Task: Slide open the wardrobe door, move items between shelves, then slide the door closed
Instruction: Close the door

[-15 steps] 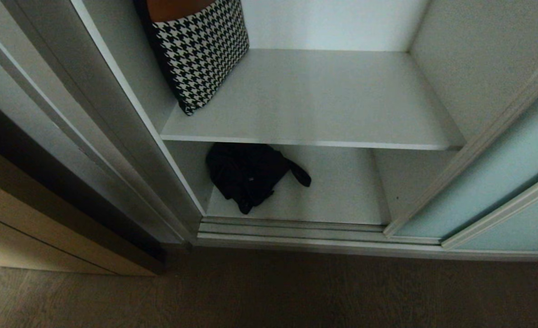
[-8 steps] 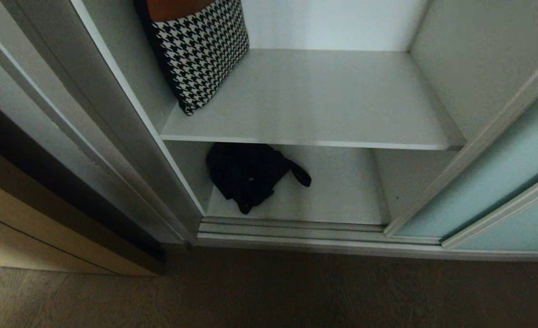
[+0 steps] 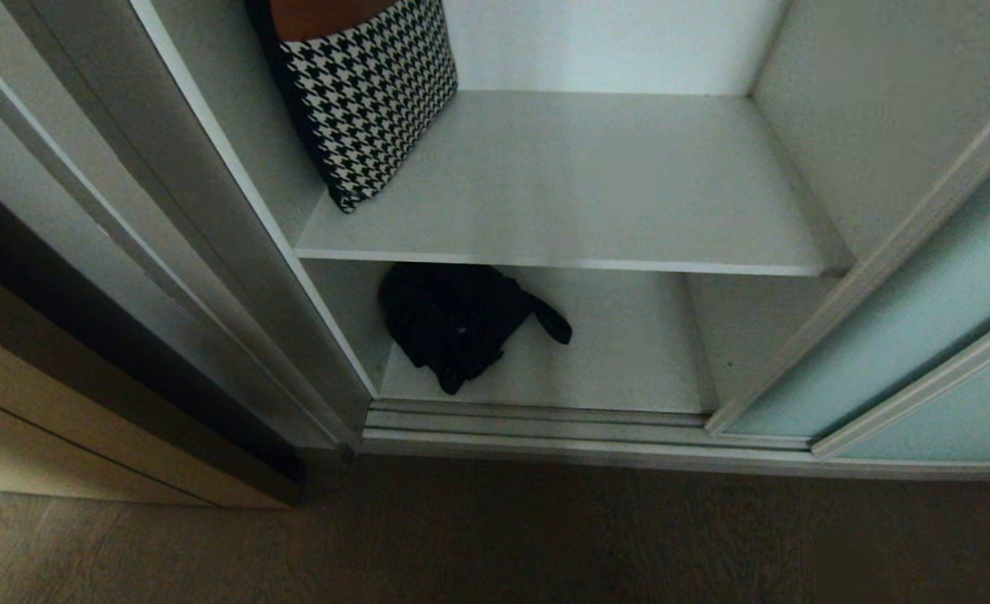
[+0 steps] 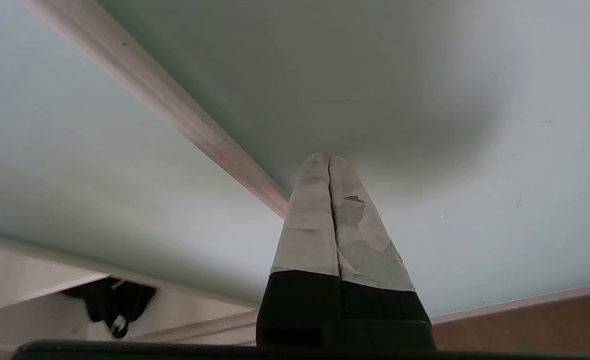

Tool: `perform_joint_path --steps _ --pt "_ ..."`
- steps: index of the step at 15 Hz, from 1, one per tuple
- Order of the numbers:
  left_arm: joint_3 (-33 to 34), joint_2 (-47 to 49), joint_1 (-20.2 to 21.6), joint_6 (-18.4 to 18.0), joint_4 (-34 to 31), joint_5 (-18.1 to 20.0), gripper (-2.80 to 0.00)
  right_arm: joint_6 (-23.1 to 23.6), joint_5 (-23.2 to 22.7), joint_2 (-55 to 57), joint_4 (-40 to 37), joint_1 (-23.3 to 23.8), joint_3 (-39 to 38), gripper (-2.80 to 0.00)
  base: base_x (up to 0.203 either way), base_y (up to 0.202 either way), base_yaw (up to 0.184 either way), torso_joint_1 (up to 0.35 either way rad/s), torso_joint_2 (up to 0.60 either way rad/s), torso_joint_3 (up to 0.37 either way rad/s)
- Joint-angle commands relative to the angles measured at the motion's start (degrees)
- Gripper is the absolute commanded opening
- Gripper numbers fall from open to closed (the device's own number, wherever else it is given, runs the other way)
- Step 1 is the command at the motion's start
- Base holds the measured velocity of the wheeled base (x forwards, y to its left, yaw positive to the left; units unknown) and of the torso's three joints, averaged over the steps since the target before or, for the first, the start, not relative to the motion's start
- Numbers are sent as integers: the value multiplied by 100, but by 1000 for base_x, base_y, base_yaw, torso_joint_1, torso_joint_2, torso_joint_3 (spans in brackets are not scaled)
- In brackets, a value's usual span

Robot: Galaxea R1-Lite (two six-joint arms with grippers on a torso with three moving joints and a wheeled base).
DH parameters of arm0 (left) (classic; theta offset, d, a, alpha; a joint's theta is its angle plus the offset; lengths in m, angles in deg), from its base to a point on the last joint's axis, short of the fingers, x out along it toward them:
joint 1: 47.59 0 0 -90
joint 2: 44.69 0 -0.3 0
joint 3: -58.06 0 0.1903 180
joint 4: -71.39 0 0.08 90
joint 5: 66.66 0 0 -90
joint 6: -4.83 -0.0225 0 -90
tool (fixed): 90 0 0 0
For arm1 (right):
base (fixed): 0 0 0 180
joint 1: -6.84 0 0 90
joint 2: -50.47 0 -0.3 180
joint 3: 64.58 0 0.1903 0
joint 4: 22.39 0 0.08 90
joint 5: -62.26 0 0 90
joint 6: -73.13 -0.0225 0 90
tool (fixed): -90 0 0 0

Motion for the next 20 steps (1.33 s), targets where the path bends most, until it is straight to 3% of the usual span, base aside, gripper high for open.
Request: perform_joint_path --steps 1,3,14,17,20 --pt "1 8 2 -4 1 -1 -280 -21 309 202 345 -216 21 -280 0 0 0 0 0 0" --pt "1 8 2 -4 1 -1 -280 -38 534 311 669 -330 -26 -280 0 0 0 0 0 0" --pt "1 8 2 -4 1 -1 -280 -34 529 -252 714 -802 -642 -280 0 0 0 0 0 0" --pt "1 8 2 -4 1 -1 -280 -10 535 -598 717 -1162 -913 -280 0 0 0 0 0 0" --pt "1 8 2 -4 1 -1 -280 -1 540 -1168 710 -1874 -1349 -280 0 0 0 0 0 0"
